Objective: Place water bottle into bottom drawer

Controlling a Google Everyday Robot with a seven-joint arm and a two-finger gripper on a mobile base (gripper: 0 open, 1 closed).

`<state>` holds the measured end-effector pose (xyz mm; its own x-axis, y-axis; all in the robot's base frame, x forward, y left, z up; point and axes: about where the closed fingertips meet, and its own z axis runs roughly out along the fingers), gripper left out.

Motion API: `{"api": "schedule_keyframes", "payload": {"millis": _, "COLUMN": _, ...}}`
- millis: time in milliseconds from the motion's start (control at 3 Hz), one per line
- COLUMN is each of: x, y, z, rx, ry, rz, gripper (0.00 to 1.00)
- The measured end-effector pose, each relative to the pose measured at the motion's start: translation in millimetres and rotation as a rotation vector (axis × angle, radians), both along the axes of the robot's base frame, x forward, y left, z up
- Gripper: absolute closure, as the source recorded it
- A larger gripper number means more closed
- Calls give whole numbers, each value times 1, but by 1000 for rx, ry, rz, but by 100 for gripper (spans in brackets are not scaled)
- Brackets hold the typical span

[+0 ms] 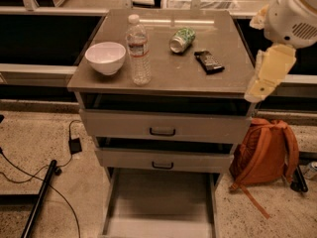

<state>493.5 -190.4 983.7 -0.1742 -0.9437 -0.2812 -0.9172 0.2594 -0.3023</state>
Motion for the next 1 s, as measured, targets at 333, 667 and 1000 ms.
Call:
{"api": "schedule_keyframes", "payload": {"millis": 333, "x": 74, "y": 55, "z": 10, "rx": 141, "ry": -95, "rz": 91, "gripper": 0}}
{"api": "schedule_keyframes", "payload": {"millis": 667, "x": 141, "y": 104, "z": -13, "rx": 330, "ry": -146, "rz": 122, "gripper": 0}}
{"api": "schedule_keyframes", "payload": {"millis": 1000, "x": 188, "y": 143, "z": -48, "rx": 531, "ry": -160, "rz": 113, "gripper": 0}}
